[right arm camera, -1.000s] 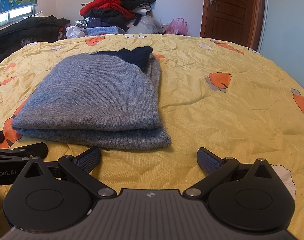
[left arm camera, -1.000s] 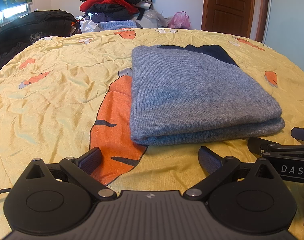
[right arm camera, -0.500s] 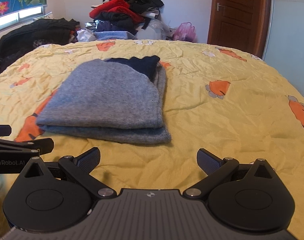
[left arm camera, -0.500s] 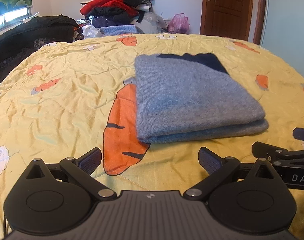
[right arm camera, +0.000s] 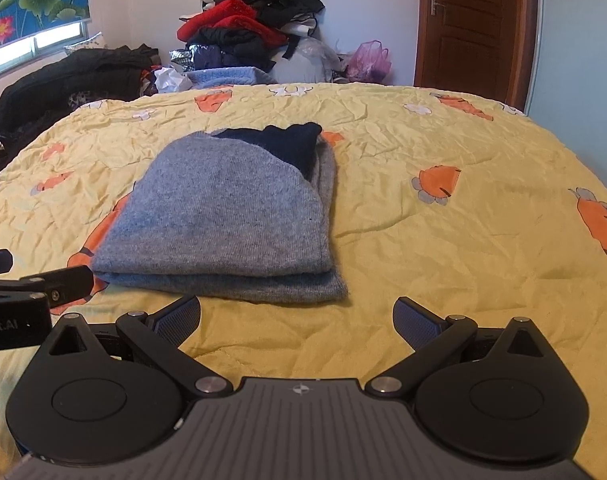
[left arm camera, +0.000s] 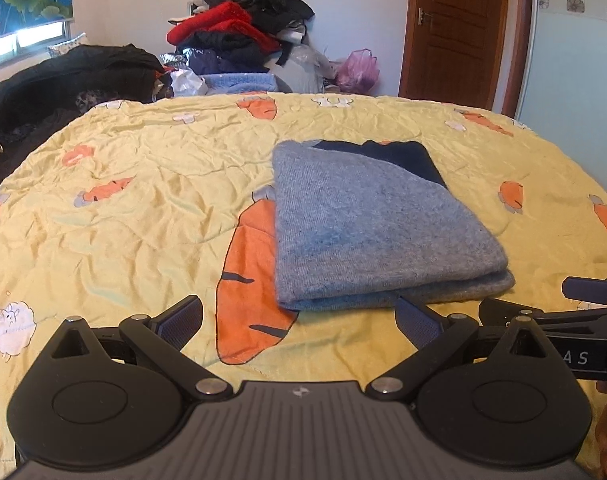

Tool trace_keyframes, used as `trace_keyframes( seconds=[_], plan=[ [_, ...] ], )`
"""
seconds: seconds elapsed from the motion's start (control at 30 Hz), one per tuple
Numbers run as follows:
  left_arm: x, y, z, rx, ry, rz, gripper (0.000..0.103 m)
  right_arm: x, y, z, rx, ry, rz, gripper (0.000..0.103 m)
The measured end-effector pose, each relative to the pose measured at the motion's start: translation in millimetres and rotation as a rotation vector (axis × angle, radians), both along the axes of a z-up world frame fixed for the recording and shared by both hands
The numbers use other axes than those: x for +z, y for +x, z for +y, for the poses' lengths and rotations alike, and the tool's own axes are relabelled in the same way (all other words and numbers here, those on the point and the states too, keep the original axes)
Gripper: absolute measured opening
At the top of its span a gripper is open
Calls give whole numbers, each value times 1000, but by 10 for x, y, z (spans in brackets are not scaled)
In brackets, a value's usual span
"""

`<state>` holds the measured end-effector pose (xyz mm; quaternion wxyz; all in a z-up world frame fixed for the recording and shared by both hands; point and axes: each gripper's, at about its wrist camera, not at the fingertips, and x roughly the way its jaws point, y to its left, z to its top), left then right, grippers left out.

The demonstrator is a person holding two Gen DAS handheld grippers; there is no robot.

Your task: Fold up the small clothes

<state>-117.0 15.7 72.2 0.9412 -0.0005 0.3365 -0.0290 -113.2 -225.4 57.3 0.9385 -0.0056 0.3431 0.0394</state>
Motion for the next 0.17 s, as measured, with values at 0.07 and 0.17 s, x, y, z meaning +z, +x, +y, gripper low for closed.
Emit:
trace_keyframes(
  seconds=[0.07,0.17],
  plan=[
    [0,-6,-9,-8,6,-3,103,-12,11,5,0,0,9,103],
    [-42,62,-4,0,6,42,103,-28,21,8,-7,18,16,103]
  ],
)
